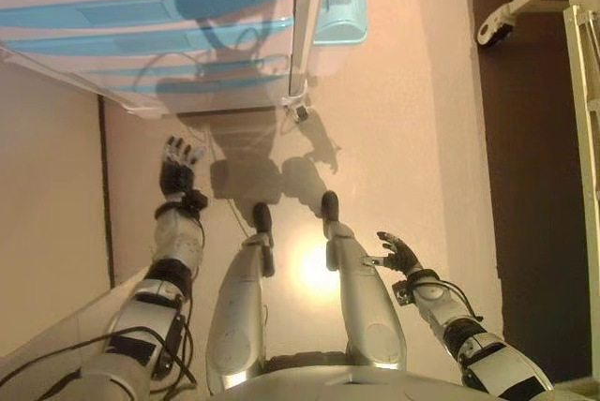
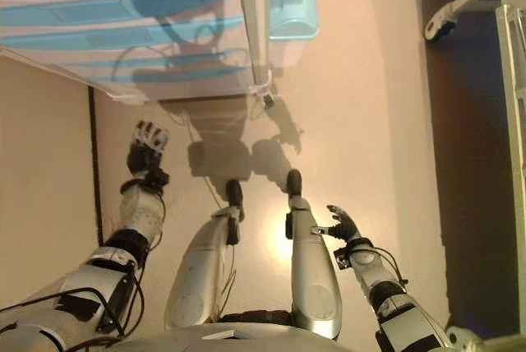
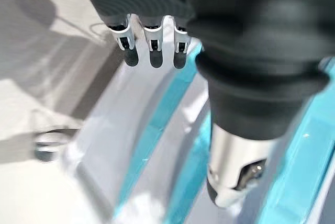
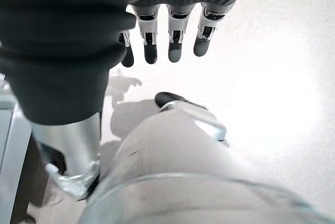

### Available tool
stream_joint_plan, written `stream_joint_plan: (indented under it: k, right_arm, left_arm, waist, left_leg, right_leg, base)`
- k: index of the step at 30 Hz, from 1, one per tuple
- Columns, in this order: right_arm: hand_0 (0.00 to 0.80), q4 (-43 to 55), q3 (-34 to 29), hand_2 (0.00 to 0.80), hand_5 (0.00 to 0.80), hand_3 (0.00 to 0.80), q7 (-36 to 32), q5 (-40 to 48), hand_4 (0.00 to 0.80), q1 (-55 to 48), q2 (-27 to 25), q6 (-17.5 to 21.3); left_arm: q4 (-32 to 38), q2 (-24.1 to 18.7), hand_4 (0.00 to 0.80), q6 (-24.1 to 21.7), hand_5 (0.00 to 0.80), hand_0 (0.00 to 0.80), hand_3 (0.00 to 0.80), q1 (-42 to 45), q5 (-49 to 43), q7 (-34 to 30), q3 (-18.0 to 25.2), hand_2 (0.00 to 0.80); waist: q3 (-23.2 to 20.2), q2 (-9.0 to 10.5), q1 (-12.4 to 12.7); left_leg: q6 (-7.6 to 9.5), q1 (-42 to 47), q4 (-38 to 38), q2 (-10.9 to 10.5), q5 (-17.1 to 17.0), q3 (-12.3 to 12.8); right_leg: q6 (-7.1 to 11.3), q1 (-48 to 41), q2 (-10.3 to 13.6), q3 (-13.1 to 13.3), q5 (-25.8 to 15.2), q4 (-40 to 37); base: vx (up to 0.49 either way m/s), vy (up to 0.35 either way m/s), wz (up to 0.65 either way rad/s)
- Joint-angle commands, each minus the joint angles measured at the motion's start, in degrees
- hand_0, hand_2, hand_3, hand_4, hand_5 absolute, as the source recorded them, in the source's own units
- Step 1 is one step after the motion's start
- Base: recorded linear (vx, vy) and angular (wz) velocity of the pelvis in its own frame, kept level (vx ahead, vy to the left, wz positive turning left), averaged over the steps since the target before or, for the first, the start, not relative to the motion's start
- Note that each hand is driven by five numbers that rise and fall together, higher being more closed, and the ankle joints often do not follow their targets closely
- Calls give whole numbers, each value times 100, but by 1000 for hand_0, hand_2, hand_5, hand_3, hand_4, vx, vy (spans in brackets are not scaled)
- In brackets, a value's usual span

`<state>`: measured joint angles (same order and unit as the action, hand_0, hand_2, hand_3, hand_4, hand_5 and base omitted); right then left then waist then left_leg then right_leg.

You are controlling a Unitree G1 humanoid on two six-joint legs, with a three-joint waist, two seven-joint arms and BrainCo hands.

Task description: Open the drawer and pick up the medicine

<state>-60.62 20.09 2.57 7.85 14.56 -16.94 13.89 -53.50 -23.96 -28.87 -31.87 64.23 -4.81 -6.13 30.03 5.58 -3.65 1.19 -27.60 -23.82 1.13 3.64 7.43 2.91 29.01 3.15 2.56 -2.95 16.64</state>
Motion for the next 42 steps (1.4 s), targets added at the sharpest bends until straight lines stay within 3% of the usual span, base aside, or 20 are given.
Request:
stream_joint_plan:
  k: [1, 7, 18, 24, 28, 32, 40, 41, 42]
  right_arm:
    - [0, 311, 367, 0, 0, 0, 65, 69, 0, -469, -278, -17]
    - [0, 388, 498, 0, 0, 0, 72, 49, 0, -552, -218, 31]
    - [0, 474, 782, 0, 0, 0, 5, 17, 0, -740, -221, 82]
    - [0, 381, 876, 0, 0, 0, -55, -7, 0, -783, -219, 230]
    - [0, 461, 881, 0, 0, 0, -61, 3, 0, -773, -243, 195]
    - [0, 496, 831, 0, 0, 0, -49, -4, 0, -757, -293, 98]
    - [0, 458, 698, 0, 0, 0, -106, -118, 0, -913, -453, -9]
    - [0, 413, 684, 0, 0, 0, -113, -126, 0, -917, -465, 10]
    - [0, 349, 664, 0, 0, 0, -130, -139, 0, -917, -478, 38]
  left_arm:
    - [591, -399, 0, -106, 0, 0, 0, -281, 808, -533, 347, 0]
    - [720, -511, 0, 41, 0, 0, 0, -1008, 2164, -1586, 479, 0]
    - [602, -1055, 0, 286, 0, 0, 0, -2463, 3263, -2346, 258, 0]
    - [890, -1100, 0, 861, 0, 0, 0, -3007, 4096, -3923, 29, 0]
    - [1607, -950, 0, 897, 0, 0, 0, -2978, 3977, -4865, -151, 0]
    - [2200, -982, 0, 558, 0, 0, 0, -2969, 3546, -4836, -246, 0]
    - [2835, -1523, 0, 320, 0, 0, 0, -3226, 3060, -4877, -311, 0]
    - [2855, -1550, 88, 312, 88, 88, 88, -3259, 3045, -4874, -329, 88]
    - [2885, -1586, 320, 310, 320, 320, 320, -3302, 3042, -4889, -355, 320]
  waist:
    - [-160, 71, -118]
    - [-129, 208, -253]
    - [-226, 448, -494]
    - [-233, 495, -556]
    - [-210, 479, -530]
    - [-156, 409, -490]
    - [-197, 219, -415]
    - [-204, 205, -410]
    - [-225, 183, -403]
  left_leg:
    - [209, -322, -429, -225, 602, -124]
    - [258, -569, -829, -247, 851, -180]
    - [337, -727, -1188, -205, 1152, -193]
    - [347, -759, -1245, -199, 1223, -203]
    - [337, -708, -1167, -222, 1207, -215]
    - [342, -566, -1034, -265, 1162, -214]
    - [355, -122, -674, -358, 1033, -234]
    - [354, -75, -643, -368, 1021, -230]
    - [353, -21, -607, -378, 1008, -225]
  right_leg:
    - [-41, 186, -114, -58, 85, -2]
    - [-58, 357, -171, 61, 58, 90]
    - [-83, 464, -319, 272, 20, 142]
    - [-100, 466, -354, 324, 8, 116]
    - [-114, 417, -353, 322, -2, 66]
    - [-138, 303, -339, 316, 3, 18]
    - [-133, -75, -248, 304, 63, -115]
    - [-132, -121, -234, 302, 67, -134]
    - [-129, -179, -218, 298, 74, -160]
  base:
    - [30, 13, -3]
    - [45, 8, -8]
    - [34, -9, -3]
    - [2, -8, 2]
    - [0, -9, 2]
    - [0, 0, 0]
    - [3, 5, 1]
    - [18, 36, 3]
    - [22, 32, 1]
